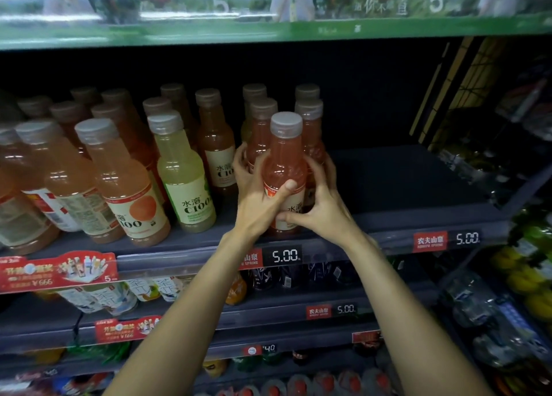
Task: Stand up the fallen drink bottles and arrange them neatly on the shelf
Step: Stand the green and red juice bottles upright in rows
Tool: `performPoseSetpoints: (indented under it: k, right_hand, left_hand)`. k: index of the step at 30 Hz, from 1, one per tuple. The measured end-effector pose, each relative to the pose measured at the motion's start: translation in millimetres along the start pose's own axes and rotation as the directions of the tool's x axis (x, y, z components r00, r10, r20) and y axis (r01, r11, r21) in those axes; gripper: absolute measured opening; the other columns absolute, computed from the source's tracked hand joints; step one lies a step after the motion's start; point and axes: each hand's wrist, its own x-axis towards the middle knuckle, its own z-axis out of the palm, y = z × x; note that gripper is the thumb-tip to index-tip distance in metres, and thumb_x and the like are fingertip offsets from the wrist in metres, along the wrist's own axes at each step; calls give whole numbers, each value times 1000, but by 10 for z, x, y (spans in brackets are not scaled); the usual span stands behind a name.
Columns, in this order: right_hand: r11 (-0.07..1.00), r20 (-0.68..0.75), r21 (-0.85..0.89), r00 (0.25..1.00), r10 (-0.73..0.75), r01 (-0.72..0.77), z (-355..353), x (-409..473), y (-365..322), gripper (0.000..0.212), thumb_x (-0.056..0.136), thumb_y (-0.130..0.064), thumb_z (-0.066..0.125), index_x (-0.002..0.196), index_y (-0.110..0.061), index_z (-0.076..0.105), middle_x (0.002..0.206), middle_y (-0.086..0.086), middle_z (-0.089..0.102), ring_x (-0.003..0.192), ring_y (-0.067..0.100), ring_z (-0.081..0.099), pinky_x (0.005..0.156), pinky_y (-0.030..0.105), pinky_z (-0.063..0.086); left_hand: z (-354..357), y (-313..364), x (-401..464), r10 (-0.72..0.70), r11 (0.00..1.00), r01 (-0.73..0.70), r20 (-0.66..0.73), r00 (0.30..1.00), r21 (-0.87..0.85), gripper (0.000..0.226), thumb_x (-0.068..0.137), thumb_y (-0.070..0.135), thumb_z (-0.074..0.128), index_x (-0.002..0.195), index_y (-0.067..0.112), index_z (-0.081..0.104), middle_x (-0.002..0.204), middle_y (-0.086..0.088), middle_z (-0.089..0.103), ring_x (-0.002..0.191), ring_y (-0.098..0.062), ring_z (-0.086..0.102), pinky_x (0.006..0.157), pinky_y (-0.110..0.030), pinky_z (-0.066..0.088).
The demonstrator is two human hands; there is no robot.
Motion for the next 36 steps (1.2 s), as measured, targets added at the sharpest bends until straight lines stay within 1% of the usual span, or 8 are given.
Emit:
performPoseSetpoints:
  k: [4,10,14,20,23,27,31,36]
  right_hand:
    - [1000,-62,6,998,18,-17,-183,-65,83,105,64,-37,85,139,-47,12,153,-2,1,141,17,22,110,33,32]
    - [997,-68,16,995,71,-70,-604,-124,331,106,64,-34,86,144,-38,15,152,0,9,140,13,25,110,22,30]
    - [994,-45,-14,993,108,-109,-1011,-177,526,103,67,-22,85,139,-41,14,151,1,12,135,9,27,96,-2,28]
    - [980,-34,-60,982,186,-188,-1656,-251,769,103,67,-29,83,140,-42,13,152,-1,21,141,13,24,115,38,27]
    - [973,-52,-101,977,205,-210,-1910,-243,870,102,65,-32,86,142,-37,18,151,-2,26,139,10,26,115,36,26]
    - [943,-158,-189,957,244,-272,-2172,-266,1001,106,66,-21,85,148,-29,19,157,3,9,140,5,11,115,27,16]
    - [976,-180,20,959,218,-218,-2237,-316,1050,116,74,-1,77,150,-31,-5,157,-2,17,140,7,28,111,27,33]
    - [962,-263,-72,936,235,-262,-2232,-317,1188,104,83,-5,68,151,-32,-6,157,1,21,140,11,29,114,42,31]
  left_hand:
    - [133,151,33,-53,994,40,125,991,103,101,63,93,38,143,32,33,154,-8,16,143,-20,9,116,-46,22]
    - [456,350,93,-28,988,-12,251,968,156,85,69,80,39,143,40,30,152,-6,13,142,-23,5,117,-48,21]
    - [698,495,181,-30,991,-23,400,916,129,85,67,80,46,144,48,26,154,0,8,144,-25,5,118,-45,18]
    - [1226,716,391,0,996,49,529,849,-78,81,79,48,74,144,51,25,159,1,7,145,-23,15,114,-37,23]
    - [1505,762,525,12,985,88,572,820,-147,85,79,31,78,148,40,28,158,-2,11,143,-20,21,115,-35,25]
    - [1866,815,683,53,983,64,603,796,-172,92,73,39,81,148,35,29,156,-7,15,143,-24,21,117,-46,24]
    - [2155,881,721,18,980,97,562,827,-173,87,79,30,78,147,41,26,155,-6,9,141,-24,24,110,-31,26]
    - [2452,914,665,20,978,71,430,903,-195,86,78,36,79,146,40,28,152,-5,14,137,-21,28,108,-30,29]
